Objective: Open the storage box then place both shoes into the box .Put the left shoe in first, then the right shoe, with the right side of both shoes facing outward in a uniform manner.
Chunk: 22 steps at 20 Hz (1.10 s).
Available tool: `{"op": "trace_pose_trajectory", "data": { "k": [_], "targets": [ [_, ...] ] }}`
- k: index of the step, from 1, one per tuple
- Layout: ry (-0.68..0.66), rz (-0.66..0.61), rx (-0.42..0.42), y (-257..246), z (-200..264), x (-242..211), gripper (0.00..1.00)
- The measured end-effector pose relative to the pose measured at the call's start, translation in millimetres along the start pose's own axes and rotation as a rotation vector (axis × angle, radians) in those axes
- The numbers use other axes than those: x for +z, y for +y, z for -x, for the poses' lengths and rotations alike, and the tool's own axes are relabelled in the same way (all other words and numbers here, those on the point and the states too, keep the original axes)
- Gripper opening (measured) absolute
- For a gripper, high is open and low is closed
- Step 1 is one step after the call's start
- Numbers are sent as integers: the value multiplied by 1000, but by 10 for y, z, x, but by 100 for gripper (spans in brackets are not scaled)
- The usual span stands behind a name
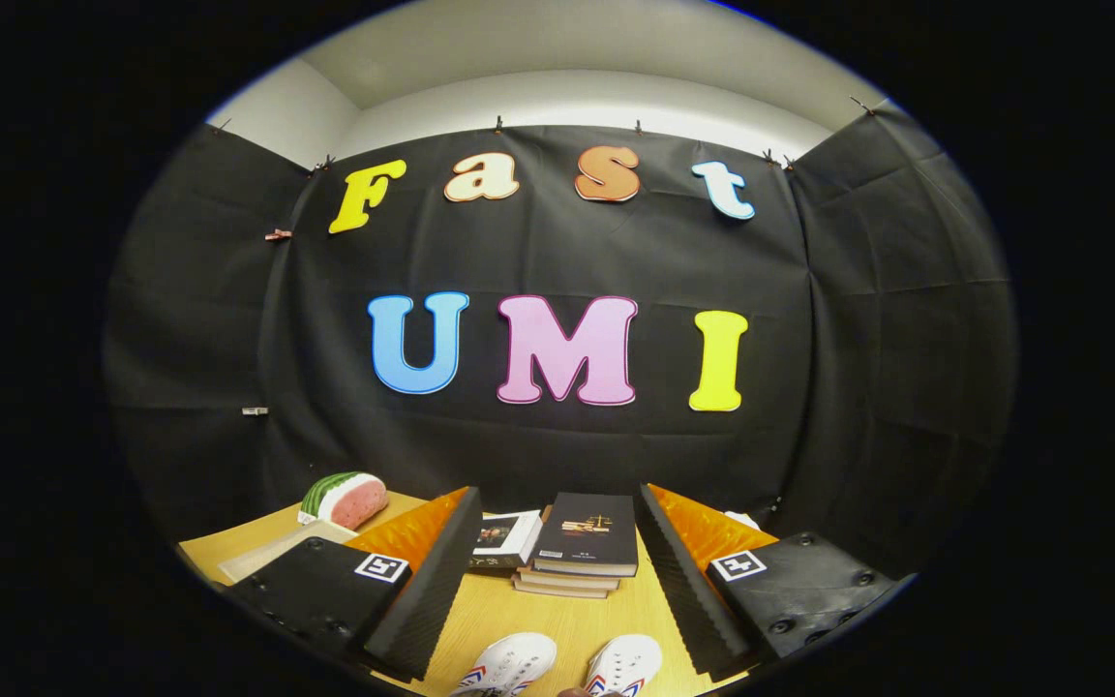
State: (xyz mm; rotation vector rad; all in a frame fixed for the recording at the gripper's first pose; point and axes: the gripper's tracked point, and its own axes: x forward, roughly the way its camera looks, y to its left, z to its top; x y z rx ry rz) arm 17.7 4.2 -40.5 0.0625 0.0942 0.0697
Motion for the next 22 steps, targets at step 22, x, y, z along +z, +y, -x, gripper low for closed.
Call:
{"op": "trace_pose_trajectory", "data": {
  "k": [22],
  "targets": [
    [638, -360, 476, 1412, 125, -1679, 99]
  ]
}}
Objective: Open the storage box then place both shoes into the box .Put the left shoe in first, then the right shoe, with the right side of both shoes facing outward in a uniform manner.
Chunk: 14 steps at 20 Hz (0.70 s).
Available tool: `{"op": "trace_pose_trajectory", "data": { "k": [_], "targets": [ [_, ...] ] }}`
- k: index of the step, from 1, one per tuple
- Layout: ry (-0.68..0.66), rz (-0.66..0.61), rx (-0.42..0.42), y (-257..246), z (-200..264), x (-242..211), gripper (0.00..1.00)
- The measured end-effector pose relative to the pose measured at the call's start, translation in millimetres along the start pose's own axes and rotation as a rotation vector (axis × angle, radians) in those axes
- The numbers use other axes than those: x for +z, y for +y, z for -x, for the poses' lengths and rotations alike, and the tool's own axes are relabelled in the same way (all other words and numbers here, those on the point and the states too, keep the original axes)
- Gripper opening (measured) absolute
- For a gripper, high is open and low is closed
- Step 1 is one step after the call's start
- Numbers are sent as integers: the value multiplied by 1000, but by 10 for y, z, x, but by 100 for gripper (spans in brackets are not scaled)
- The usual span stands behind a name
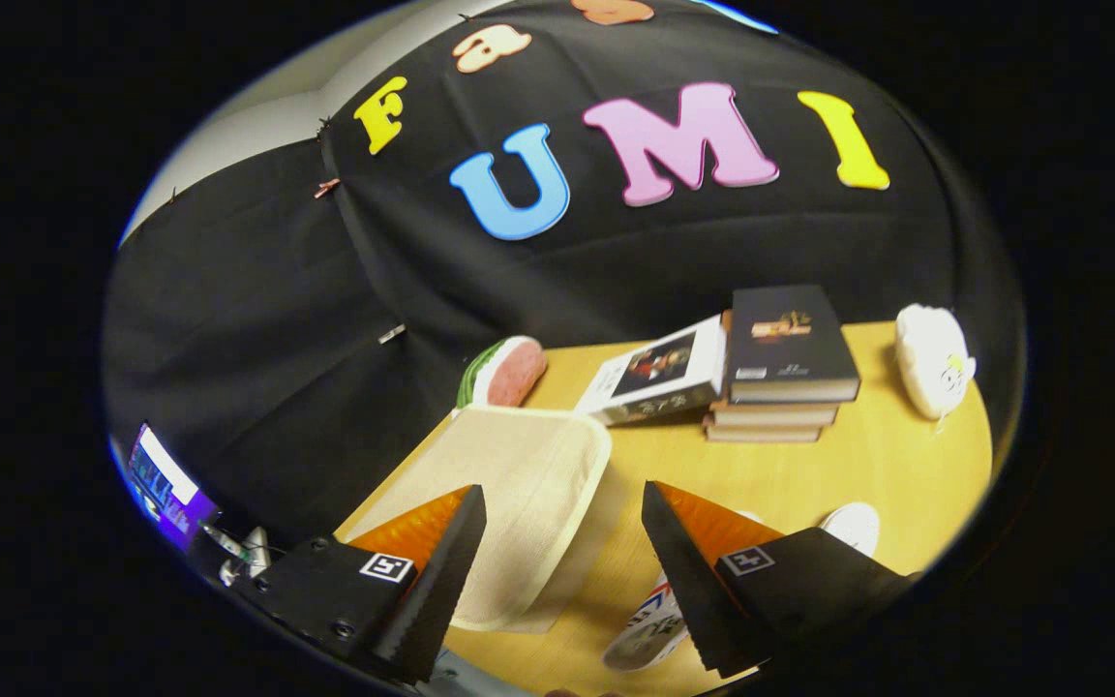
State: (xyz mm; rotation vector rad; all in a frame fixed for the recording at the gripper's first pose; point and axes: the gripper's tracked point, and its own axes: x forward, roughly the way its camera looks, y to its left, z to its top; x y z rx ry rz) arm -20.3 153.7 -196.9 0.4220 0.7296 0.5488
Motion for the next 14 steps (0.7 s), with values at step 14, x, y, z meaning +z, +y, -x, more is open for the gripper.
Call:
{"op": "trace_pose_trajectory", "data": {
  "k": [14],
  "targets": [
    [346, -520, 240, 363, -430, -874, 94]
  ]
}}
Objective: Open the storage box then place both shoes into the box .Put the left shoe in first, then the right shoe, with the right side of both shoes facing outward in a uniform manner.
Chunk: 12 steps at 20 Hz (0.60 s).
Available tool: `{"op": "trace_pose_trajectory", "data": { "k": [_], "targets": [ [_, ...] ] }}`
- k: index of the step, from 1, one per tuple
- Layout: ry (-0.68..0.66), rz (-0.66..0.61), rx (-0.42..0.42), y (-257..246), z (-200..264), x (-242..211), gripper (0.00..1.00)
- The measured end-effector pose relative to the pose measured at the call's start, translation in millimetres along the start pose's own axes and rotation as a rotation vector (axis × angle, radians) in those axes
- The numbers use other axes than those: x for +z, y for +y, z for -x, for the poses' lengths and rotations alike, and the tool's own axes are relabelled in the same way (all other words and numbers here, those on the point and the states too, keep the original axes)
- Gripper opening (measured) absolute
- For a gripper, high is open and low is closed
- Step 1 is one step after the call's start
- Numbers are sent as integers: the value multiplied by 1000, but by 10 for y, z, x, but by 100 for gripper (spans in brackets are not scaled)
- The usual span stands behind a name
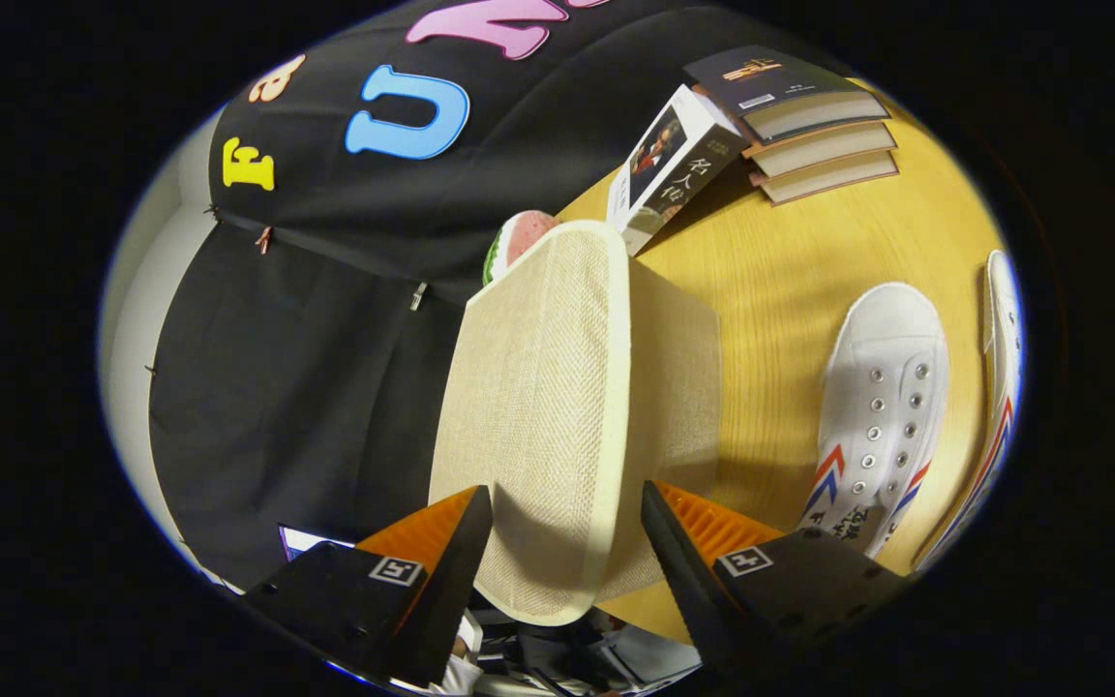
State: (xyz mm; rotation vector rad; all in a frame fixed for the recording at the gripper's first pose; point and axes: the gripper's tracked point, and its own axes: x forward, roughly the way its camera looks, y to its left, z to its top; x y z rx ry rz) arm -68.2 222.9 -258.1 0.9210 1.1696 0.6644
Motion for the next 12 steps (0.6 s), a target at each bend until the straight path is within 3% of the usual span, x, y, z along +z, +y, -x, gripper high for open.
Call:
{"op": "trace_pose_trajectory", "data": {
  "k": [1, 2, 3, 6, 7, 8, 12],
  "targets": [
    [-5, -14, -5, 17, -7, 39, 87],
    [-19, -23, -17, -3, -44, 81, 69],
    [-10, -26, -25, -7, -35, 56, 62],
    [12, -63, -45, -11, -13, 38, 46],
    [16, -85, -52, -20, -13, 60, 46],
    [23, -108, -49, -13, -14, 75, 35],
    [37, -96, -38, 13, 6, 84, 11]
  ]
}}
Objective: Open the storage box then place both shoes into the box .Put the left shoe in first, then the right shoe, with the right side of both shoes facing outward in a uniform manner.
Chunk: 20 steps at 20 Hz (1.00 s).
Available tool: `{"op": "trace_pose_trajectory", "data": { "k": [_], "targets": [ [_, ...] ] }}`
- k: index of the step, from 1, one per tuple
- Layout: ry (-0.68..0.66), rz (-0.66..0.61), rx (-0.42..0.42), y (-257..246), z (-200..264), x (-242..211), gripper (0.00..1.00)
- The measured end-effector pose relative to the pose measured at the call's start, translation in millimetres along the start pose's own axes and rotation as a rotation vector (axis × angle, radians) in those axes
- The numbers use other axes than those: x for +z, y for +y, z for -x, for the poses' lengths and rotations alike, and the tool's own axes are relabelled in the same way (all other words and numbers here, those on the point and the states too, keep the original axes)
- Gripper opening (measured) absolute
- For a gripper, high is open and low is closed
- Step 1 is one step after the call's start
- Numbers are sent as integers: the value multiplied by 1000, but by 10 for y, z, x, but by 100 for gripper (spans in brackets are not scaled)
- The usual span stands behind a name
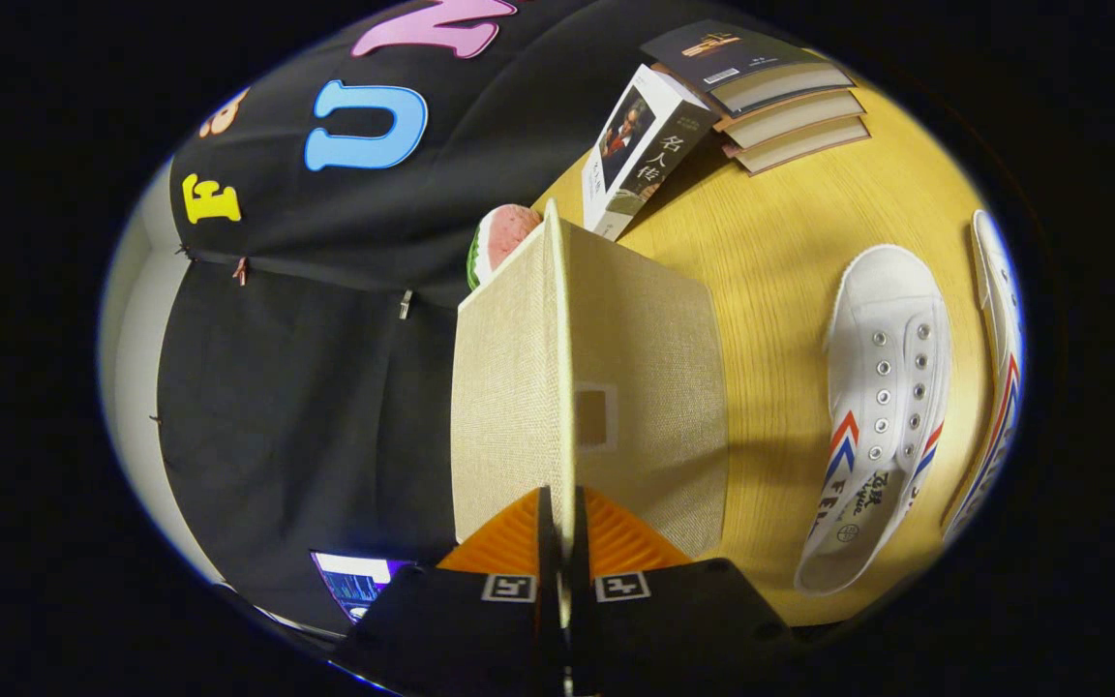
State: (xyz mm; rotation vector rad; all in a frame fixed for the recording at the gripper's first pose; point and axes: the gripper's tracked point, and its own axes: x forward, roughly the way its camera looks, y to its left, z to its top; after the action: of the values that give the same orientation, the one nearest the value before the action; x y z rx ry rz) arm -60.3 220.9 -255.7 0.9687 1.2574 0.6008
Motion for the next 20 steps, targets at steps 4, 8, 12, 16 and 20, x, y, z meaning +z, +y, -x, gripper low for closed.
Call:
{"op": "trace_pose_trajectory", "data": {
  "k": [4, 8, 12, 16, 20],
  "targets": [
    [-5, 51, -30, -13, 15, 15, 5],
    [-23, 23, -72, 31, 24, 22, 5],
    [-78, 27, -103, 134, 62, 66, 5],
    [-119, 45, -105, 392, 173, 157, 5],
    [-130, 107, -78, 807, 152, 160, 5]
  ]
}}
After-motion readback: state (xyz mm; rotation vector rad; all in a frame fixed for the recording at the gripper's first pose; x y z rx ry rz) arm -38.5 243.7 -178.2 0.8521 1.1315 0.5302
